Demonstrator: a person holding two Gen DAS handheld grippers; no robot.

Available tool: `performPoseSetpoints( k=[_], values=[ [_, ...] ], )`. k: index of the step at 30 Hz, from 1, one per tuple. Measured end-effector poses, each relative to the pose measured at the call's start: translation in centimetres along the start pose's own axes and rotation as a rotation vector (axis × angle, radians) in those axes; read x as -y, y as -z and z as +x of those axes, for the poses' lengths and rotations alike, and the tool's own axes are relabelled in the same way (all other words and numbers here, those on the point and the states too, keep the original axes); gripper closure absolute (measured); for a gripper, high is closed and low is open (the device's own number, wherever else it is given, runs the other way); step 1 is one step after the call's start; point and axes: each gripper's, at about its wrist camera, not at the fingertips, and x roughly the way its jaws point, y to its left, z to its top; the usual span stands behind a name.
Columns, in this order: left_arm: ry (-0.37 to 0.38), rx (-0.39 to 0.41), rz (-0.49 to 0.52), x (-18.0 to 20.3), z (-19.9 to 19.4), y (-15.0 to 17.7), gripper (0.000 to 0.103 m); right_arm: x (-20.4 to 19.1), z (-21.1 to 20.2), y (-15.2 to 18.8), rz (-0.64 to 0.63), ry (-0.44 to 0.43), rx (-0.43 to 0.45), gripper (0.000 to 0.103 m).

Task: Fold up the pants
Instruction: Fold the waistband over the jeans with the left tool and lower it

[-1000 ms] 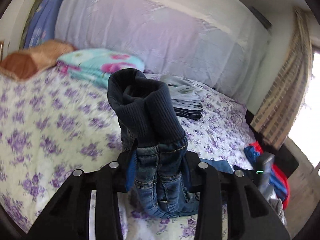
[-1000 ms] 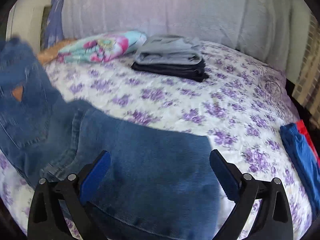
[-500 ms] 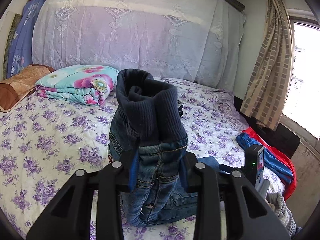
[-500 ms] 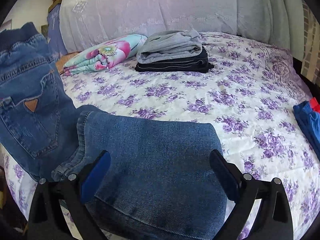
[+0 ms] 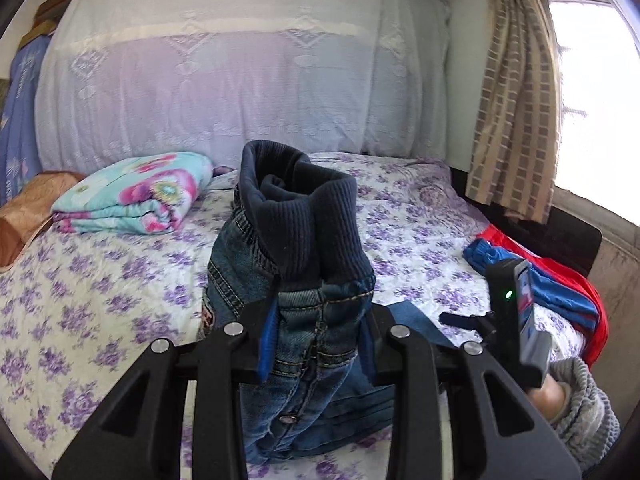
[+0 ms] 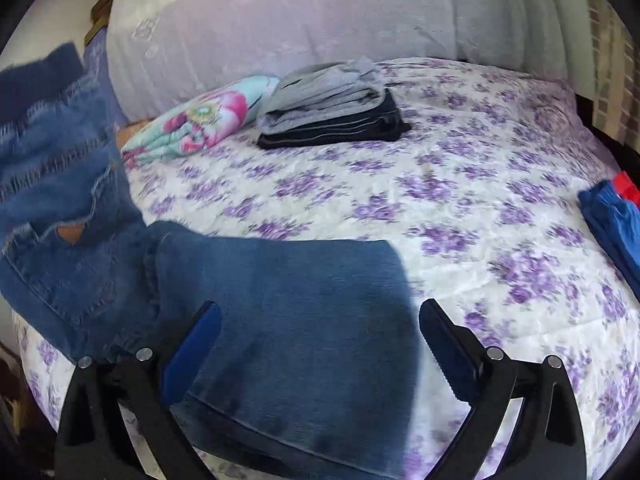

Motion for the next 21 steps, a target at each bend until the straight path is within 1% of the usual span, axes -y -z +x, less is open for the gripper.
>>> performPoseSetpoints(
  k=[2, 5, 7, 8, 9, 10, 12, 13, 14, 16, 17, 18, 19, 21],
  values=[
    [0.014, 0.000, 0.037, 1.7, 0.9, 0.1, 0.072, 3.3, -0.9, 0.2, 0.086, 0.036, 0.011, 0.004],
    [0.056, -0.009, 0.130, 5.3, 2.5, 0.8, 0.072, 7.4, -1.5, 1.1, 0.210, 0.057, 0.009, 0.004],
    [0.073, -0.035, 0.229, 8.2, 4.0, 2.0, 0.072, 9.6, -1.3, 1.8, 0.287, 0.058, 0.007, 0.004],
    [0.080, -0.066, 0.298, 10.2, 5.3, 3.2, 0.072, 10.8, -1.3, 2.3, 0.345, 0.046, 0.008, 0.004],
    [0.088, -0.092, 0.334, 11.3, 6.1, 4.0, 0.072, 11.5, -1.2, 2.7, 0.383, 0.030, 0.012, 0.004],
    [0.104, -0.135, 0.380, 12.7, 7.4, 5.3, 0.072, 12.1, -1.3, 2.9, 0.412, 0.011, 0.021, 0.004],
    [0.115, -0.192, 0.445, 14.3, 9.1, 7.4, 0.072, 12.5, -1.4, 3.2, 0.426, 0.002, 0.039, 0.004],
    [0.107, -0.205, 0.477, 14.9, 9.7, 8.3, 0.072, 12.4, -1.3, 3.1, 0.420, 0.007, 0.040, 0.004],
    [0.080, -0.193, 0.523, 15.5, 9.9, 9.3, 0.072, 12.3, -1.3, 3.2, 0.413, 0.012, 0.039, 0.004],
    [0.054, -0.169, 0.554, 15.8, 9.5, 9.8, 0.071, 12.1, -1.1, 3.2, 0.407, 0.016, 0.038, 0.004],
    [0.061, -0.173, 0.546, 15.8, 9.4, 9.7, 0.068, 12.2, -1.1, 3.1, 0.412, 0.015, 0.043, 0.004],
    [0.078, -0.183, 0.523, 15.3, 9.3, 9.3, 0.065, 12.3, -1.4, 3.0, 0.418, 0.016, 0.051, 0.004],
    [0.092, -0.195, 0.495, 14.9, 9.2, 9.0, 0.064, 12.4, -1.8, 2.9, 0.426, 0.029, 0.068, 0.004],
    [0.119, -0.204, 0.437, 13.8, 8.4, 8.1, 0.063, 12.1, -3.7, 2.3, 0.425, 0.051, 0.138, 0.004]
  ],
)
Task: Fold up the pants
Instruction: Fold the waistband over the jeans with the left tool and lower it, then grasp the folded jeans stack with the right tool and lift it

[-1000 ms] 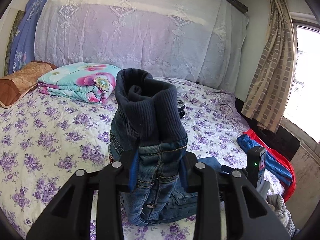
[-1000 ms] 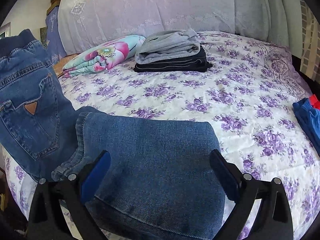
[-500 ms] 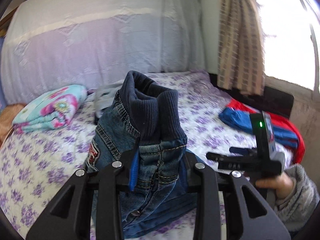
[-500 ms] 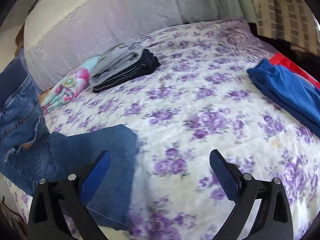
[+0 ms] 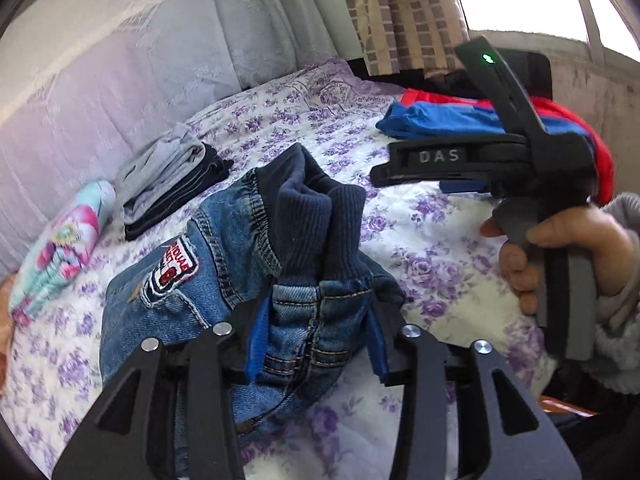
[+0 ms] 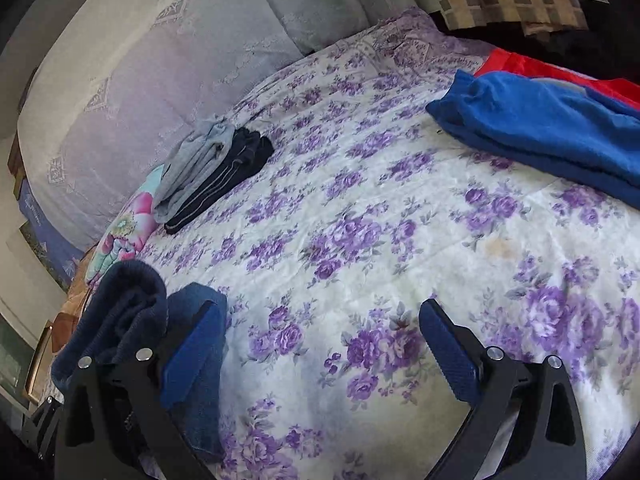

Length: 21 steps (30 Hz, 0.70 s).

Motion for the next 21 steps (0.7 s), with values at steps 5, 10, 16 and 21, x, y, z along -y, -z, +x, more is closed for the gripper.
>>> performPoseSetpoints(
  k=[5, 10, 16, 21],
  values=[
    [0.080, 0.082, -0.161, -4.2, -4.9, 0.3, 0.040, -6.5, -4.4, -2.1, -0.204, -0.079, 0.105, 0.004],
    [0.098, 0.196, -0.183, -5.3, -7.5, -0.5, 0.005, -13.5, -5.8, -1.1, -0.428, -0.166, 0.162, 0.004],
    [0.084, 0.192, -0.253, -7.1, -7.1, 0.7, 0.014, -10.3, -5.6, -0.6, -0.377, -0.164, 0.073, 0.004],
    [-0.036, 0.173, -0.407, -12.9, -9.7, 4.3, 0.013, -8.0, -5.4, 2.0, -0.222, -0.440, -0.177, 0.016]
  ],
)
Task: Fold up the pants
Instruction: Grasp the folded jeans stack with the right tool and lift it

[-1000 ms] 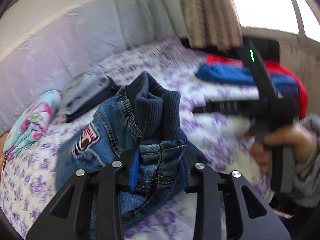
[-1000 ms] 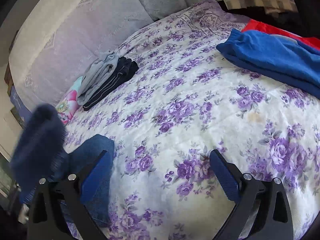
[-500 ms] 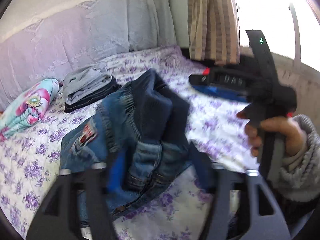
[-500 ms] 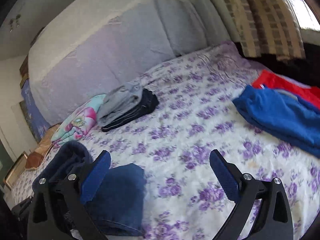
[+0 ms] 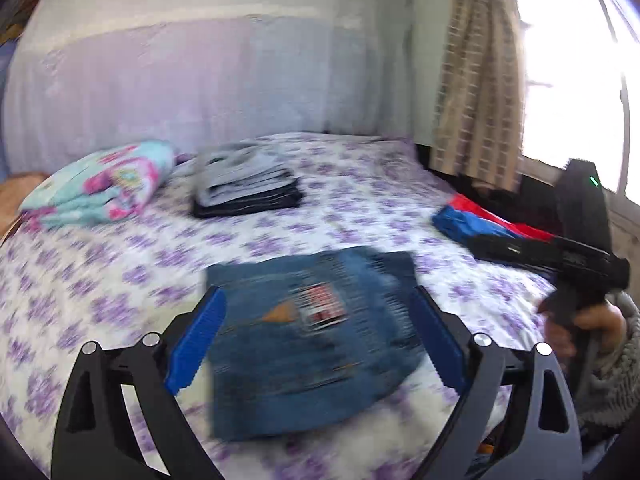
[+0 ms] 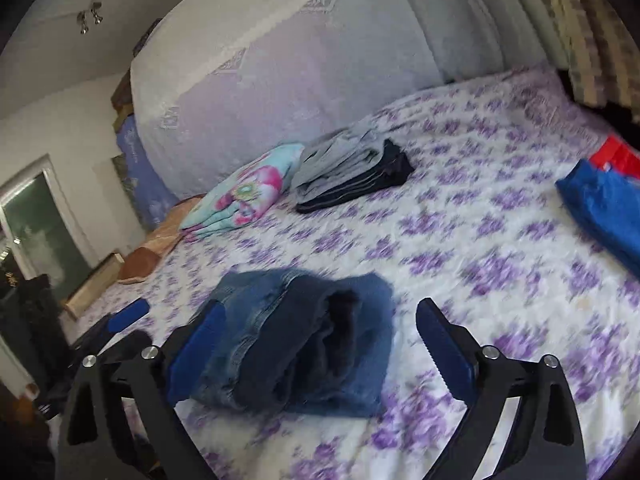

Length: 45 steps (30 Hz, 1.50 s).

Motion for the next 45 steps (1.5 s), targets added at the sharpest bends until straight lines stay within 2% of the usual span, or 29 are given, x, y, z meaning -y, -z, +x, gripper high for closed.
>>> performPoseSetpoints(
  k=[1, 3, 6, 9, 10, 11, 14, 15, 18, 21, 24, 26, 28, 30, 32, 35, 37, 39, 42, 43, 44, 45],
  values=[
    [-0.038, -0.013, -0.032, -1.5, -0.4, 0.3, 0.013, 0.1, 0.8, 0.6, 0.032, -0.045, -0.037, 0.020],
    [-0.089, -0.027, -0.077, -3.3, -0.8, 0.9, 0.013, -0.1, 1.8, 2.2, 0.083, -0.096, -0.085, 0.039],
    [-0.143, -0.058, -0.157, -6.0, -0.8, 1.5, 0.012, -1.2, 2.9, 3.3, 0.062, -0.088, -0.111, 0.042],
    [-0.115, -0.079, -0.247, -7.6, -0.5, 1.9, 0.011, -2.1, 3.8, 3.4, 0.003, -0.040, -0.109, 0.043],
    [-0.106, -0.084, -0.261, -7.7, -0.3, 2.0, 0.011, -2.4, 4.1, 3.3, -0.015, -0.037, -0.107, 0.047],
    [-0.098, -0.090, -0.275, -7.7, -0.1, 2.2, 0.010, -2.5, 4.5, 3.1, -0.027, -0.019, -0.108, 0.061],
    [-0.098, -0.107, -0.275, -7.4, 0.6, 2.4, 0.010, -1.9, 4.5, 1.8, -0.029, -0.029, -0.068, 0.085],
    [-0.098, -0.111, -0.268, -7.2, 0.7, 2.4, 0.010, -1.6, 4.2, 1.1, -0.023, -0.037, -0.056, 0.090],
    [-0.099, -0.104, -0.240, -6.4, 0.7, 1.8, 0.009, -0.7, 2.2, -1.7, -0.020, -0.038, 0.005, 0.095],
    [-0.079, -0.079, -0.212, -5.4, 0.7, 0.7, 0.005, 0.8, 2.4, -2.4, -0.015, 0.002, -0.014, 0.096],
    [-0.059, -0.082, -0.179, -4.1, 1.5, 0.2, 0.005, 2.8, 4.3, -0.4, 0.018, 0.043, -0.084, 0.096],
    [-0.045, -0.126, -0.142, -3.2, 2.8, 0.3, 0.005, 4.5, 5.2, 1.0, 0.089, 0.028, -0.093, 0.095],
    [-0.062, -0.195, -0.080, -2.3, 4.7, 1.1, 0.005, 4.9, 5.0, 1.4, 0.108, 0.013, -0.081, 0.093],
    [-0.099, -0.262, -0.056, -2.1, 6.7, 2.2, 0.004, 4.9, 5.0, 1.3, 0.104, 0.048, -0.093, 0.077],
    [-0.059, -0.308, -0.133, -3.1, 7.8, 3.0, 0.004, 4.8, 4.4, 1.0, 0.102, 0.097, -0.090, 0.056],
    [0.007, -0.346, -0.250, -4.9, 8.3, 3.4, 0.004, 1.9, 1.9, -1.0, 0.018, 0.147, 0.028, 0.055],
    [0.019, -0.350, -0.262, -5.0, 8.4, 3.5, 0.004, -1.6, 1.2, -2.6, -0.094, 0.114, 0.077, 0.055],
    [0.004, -0.338, -0.245, -4.7, 8.3, 3.5, 0.004, -5.0, 2.1, -3.7, -0.176, 0.021, 0.070, 0.046],
    [-0.002, -0.333, -0.231, -4.1, 8.4, 3.2, 0.004, -8.1, 6.2, -4.1, -0.226, -0.089, -0.018, 0.043],
    [0.006, -0.335, -0.232, -3.9, 8.6, 3.2, 0.004, -8.3, 7.8, -3.9, -0.215, -0.102, -0.053, 0.043],
    [0.010, -0.342, -0.235, -3.7, 9.0, 3.2, 0.004, -7.8, 9.5, -3.7, -0.190, -0.092, -0.092, 0.043],
    [0.008, -0.346, -0.233, -3.6, 9.3, 3.3, 0.004, -6.6, 11.6, -3.1, -0.140, -0.046, -0.144, 0.043]
  ],
)
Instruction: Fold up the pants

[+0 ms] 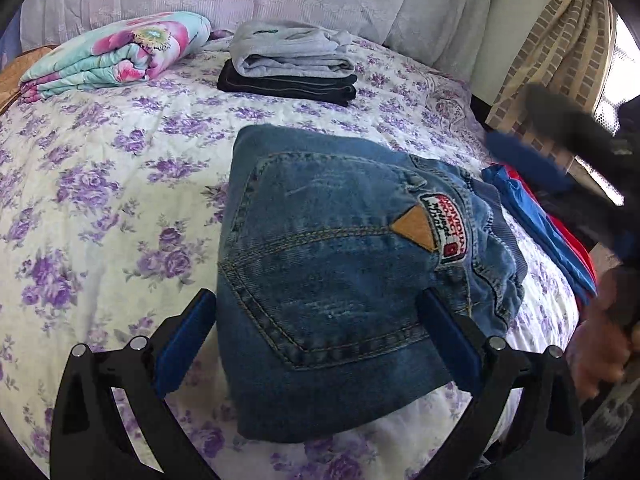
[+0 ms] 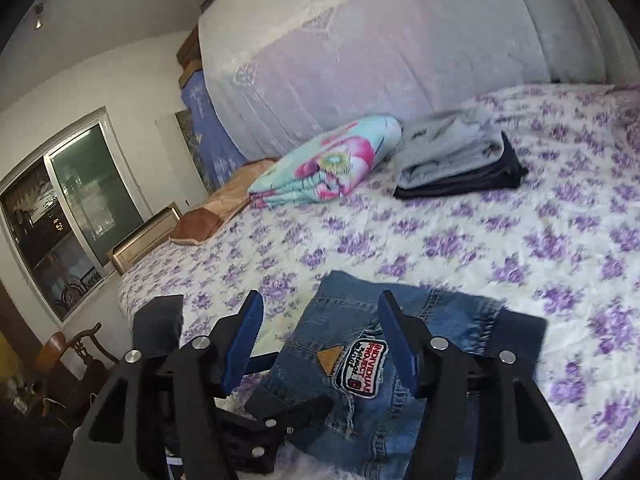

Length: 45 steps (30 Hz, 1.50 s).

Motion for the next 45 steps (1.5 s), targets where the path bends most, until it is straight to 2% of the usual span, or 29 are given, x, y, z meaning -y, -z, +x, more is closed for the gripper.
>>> performPoseSetpoints(
  k=[1, 2, 3, 4, 5, 6, 8, 10, 11, 13, 14, 15, 17, 20, 21, 22, 25, 27, 31, 33, 35, 37, 38, 40, 42, 45],
  values=[
    [0.004, -0.011, 0.000, 0.0, 0.7, 0.0, 0.004, 1.5, 1.7, 0.4, 0.047, 0.038, -0.051, 0.044],
    [0.023, -0.031, -0.009, -0.3, 1.4, -0.1, 0.004, 3.2, 3.2, 1.0, 0.059, 0.076, -0.081, 0.057],
    [0.065, -0.064, -0.042, -0.8, 2.4, -0.2, 0.004, 4.0, 3.7, 1.3, 0.027, 0.127, -0.072, 0.088],
    [0.112, -0.088, -0.089, -1.6, 3.4, -0.3, 0.004, 4.9, 3.9, 1.3, 0.018, 0.157, -0.058, 0.098],
    [0.152, -0.097, -0.123, -2.2, 4.2, -0.6, 0.004, 5.9, 3.8, 1.2, 0.071, 0.116, -0.063, 0.103],
    [0.142, -0.089, -0.103, -1.9, 4.3, -0.9, 0.004, 6.3, 3.7, 0.9, 0.104, 0.102, -0.074, 0.103],
    [0.106, -0.071, -0.070, -1.1, 4.1, -1.1, 0.004, 5.7, 3.8, 0.9, 0.087, 0.118, -0.094, 0.103],
    [0.105, -0.070, -0.075, -1.2, 3.7, -0.9, 0.004, 4.2, 3.1, 1.0, 0.061, 0.122, -0.076, 0.103],
    [0.121, -0.071, -0.093, -1.6, 3.0, -0.9, 0.004, 3.4, 2.5, 1.0, 0.046, 0.118, -0.061, 0.098],
    [0.105, -0.029, -0.111, -2.4, 0.9, -1.0, 0.004, 1.4, 0.1, 1.2, -0.017, 0.130, 0.003, 0.075],
    [0.077, 0.005, -0.109, -2.7, -0.2, -1.0, 0.004, 0.4, -1.1, 1.4, -0.057, 0.160, 0.045, 0.052],
    [0.045, 0.048, -0.103, -2.9, -1.5, -1.2, 0.004, -0.2, -1.9, 1.4, -0.092, 0.187, 0.073, 0.043],
    [-0.019, 0.109, -0.086, -3.2, -3.2, -1.8, 0.004, -1.0, -2.7, 2.0, -0.149, 0.225, 0.084, 0.043],
    [-0.118, 0.071, -0.071, -3.3, -1.5, -2.6, 0.004, 1.1, -1.3, 3.2, -0.129, 0.302, 0.003, 0.043],
    [-0.121, 0.038, -0.073, -3.5, 0.1, -2.4, 0.004, 2.4, -0.5, 4.0, -0.118, 0.298, -0.004, 0.043],
    [-0.117, 0.019, -0.078, -3.7, 1.1, -2.2, 0.004, 3.1, -0.4, 4.7, -0.136, 0.287, 0.031, 0.042],
    [-0.134, 0.021, -0.109, -4.2, 2.4, -1.5, 0.004, 2.6, -0.5, 4.4, -0.148, 0.302, 0.021, 0.042],
    [-0.157, 0.021, -0.081, -4.0, 1.9, -1.8, 0.004, 2.0, -0.5, 4.3, -0.182, 0.287, 0.024, 0.033],
    [-0.215, 0.071, -0.039, -2.7, -0.2, -1.6, 0.004, 1.1, -3.5, 4.8, -0.180, 0.281, 0.113, 0.029],
    [-0.261, 0.105, 0.000, -1.8, -1.2, -1.6, 0.004, 1.5, -5.4, 5.0, -0.158, 0.318, 0.153, 0.019],
    [-0.279, 0.150, 0.021, -1.1, -2.3, -1.6, 0.004, 2.9, -6.5, 5.0, -0.104, 0.347, 0.160, 0.017],
    [-0.289, 0.171, 0.037, -0.6, -2.6, -1.7, 0.004, 5.2, -6.3, 5.2, -0.015, 0.339, 0.121, 0.016],
    [-0.295, 0.162, 0.051, -0.4, -2.2, -1.7, 0.004, 6.6, -5.3, 5.4, 0.040, 0.318, 0.069, 0.013],
    [-0.327, 0.111, 0.081, -0.2, -0.3, -1.3, 0.004, 9.2, -3.7, 6.2, 0.158, 0.225, 0.007, 0.009],
    [-0.325, 0.130, 0.068, -0.6, 0.3, -0.7, 0.004, 10.9, -2.9, 6.8, 0.246, 0.141, 0.002, 0.004],
    [-0.299, 0.116, 0.045, -1.1, 0.2, -0.8, 0.004, 10.6, -3.2, 6.9, 0.246, 0.137, 0.016, 0.003]
  ],
)
